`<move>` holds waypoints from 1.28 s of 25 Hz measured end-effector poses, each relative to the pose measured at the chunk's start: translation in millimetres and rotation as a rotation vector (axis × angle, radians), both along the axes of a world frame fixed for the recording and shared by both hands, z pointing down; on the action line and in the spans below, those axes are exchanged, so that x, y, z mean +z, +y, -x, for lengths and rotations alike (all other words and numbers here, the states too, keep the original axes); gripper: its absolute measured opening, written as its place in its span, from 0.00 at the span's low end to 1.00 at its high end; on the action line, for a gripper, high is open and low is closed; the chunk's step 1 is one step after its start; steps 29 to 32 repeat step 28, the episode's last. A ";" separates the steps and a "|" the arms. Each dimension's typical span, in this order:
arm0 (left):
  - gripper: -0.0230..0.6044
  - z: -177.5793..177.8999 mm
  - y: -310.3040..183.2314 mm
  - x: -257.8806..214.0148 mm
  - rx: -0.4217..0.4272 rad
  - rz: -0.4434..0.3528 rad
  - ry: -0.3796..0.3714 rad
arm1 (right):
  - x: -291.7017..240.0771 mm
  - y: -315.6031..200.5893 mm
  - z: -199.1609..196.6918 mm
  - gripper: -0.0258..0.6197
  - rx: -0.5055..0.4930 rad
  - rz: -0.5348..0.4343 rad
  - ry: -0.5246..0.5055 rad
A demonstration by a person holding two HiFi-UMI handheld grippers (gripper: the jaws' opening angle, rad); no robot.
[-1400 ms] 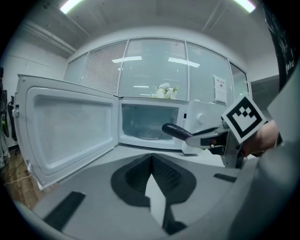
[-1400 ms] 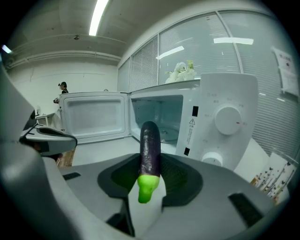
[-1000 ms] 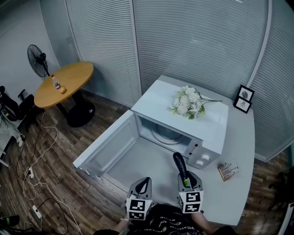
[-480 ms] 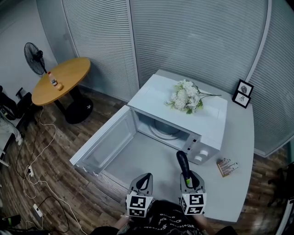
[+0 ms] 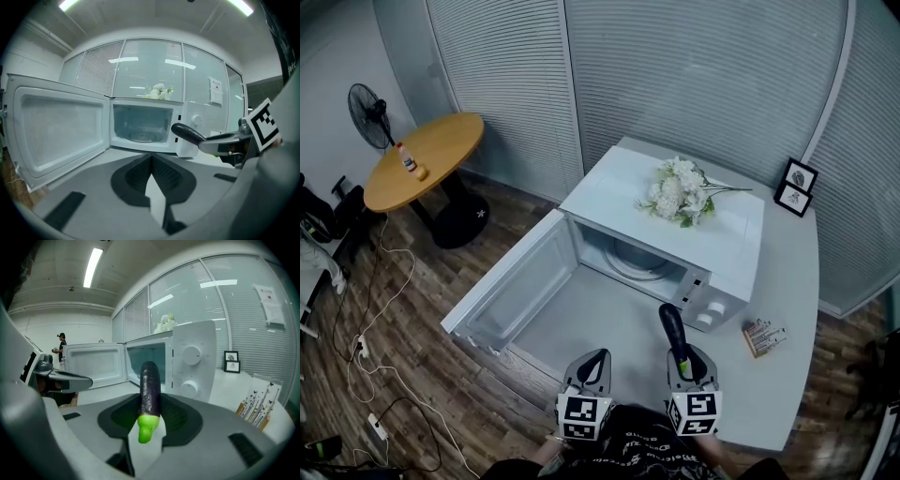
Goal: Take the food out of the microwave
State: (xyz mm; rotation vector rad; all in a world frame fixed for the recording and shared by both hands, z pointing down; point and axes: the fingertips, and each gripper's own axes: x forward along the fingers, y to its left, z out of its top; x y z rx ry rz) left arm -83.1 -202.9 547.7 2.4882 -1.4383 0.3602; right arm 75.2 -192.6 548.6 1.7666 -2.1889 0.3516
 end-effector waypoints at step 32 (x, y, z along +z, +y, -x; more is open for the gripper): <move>0.05 5.3 5.6 -11.2 -0.014 -0.047 0.046 | -2.0 2.7 4.8 0.25 -0.013 -0.002 0.001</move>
